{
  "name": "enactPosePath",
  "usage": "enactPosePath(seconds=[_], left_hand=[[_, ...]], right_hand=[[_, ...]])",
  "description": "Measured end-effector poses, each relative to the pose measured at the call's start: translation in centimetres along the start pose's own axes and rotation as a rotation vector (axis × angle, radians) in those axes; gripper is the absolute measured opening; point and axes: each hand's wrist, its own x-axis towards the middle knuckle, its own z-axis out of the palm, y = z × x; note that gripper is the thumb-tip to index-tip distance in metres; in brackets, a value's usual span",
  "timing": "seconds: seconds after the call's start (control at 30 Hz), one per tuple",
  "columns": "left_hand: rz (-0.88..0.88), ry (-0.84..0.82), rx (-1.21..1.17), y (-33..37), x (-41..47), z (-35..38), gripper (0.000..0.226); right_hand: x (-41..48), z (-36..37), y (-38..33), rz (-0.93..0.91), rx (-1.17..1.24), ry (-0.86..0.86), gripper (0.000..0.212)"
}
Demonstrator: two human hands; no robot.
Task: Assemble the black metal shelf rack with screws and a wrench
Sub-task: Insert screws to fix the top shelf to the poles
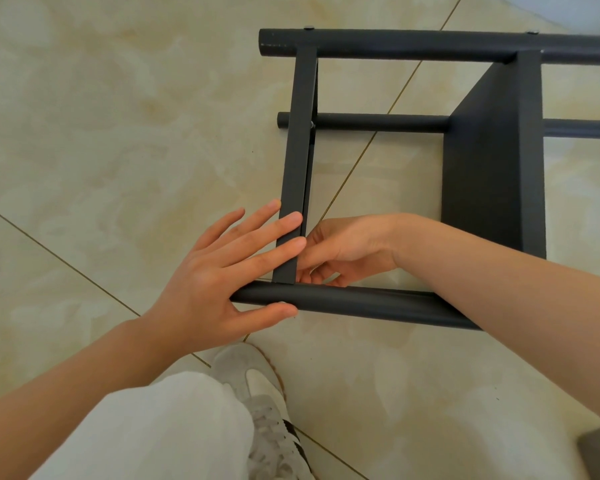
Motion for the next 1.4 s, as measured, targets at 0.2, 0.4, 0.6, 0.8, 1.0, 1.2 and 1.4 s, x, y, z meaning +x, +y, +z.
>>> enactPosePath(seconds=[0.2, 0.4, 0.6, 0.8, 1.0, 1.2, 1.4], left_hand=[[0.0, 0.004, -0.008, 0.1, 0.1, 0.0, 0.058], [-0.007, -0.001, -0.008, 0.2, 0.1, 0.0, 0.058], [0.0, 0.007, -0.011, 0.1, 0.0, 0.0, 0.06], [-0.01, 0.011, -0.018, 0.2, 0.0, 0.1, 0.059], [-0.014, 0.002, -0.014, 0.3, 0.1, 0.0, 0.057], [-0.02, -0.001, -0.015, 0.4, 0.1, -0.1, 0.057], [-0.018, 0.005, -0.016, 0.3, 0.1, 0.0, 0.057]], right_hand=[[0.1, 0.5, 0.0, 0.007, 0.016, 0.008, 0.028], [-0.1, -0.1, 0.3, -0.026, 0.106, -0.026, 0.017], [0.6, 0.0, 0.4, -0.039, 0.149, -0.008, 0.027], [0.5, -0.2, 0.9, -0.052, 0.238, -0.046, 0.019], [0.6, -0.2, 1.1, -0.097, 0.287, -0.05, 0.011], [0.4, -0.6, 1.1, -0.111, 0.245, -0.07, 0.01], [0.3, -0.7, 1.1, -0.114, 0.238, -0.072, 0.011]])
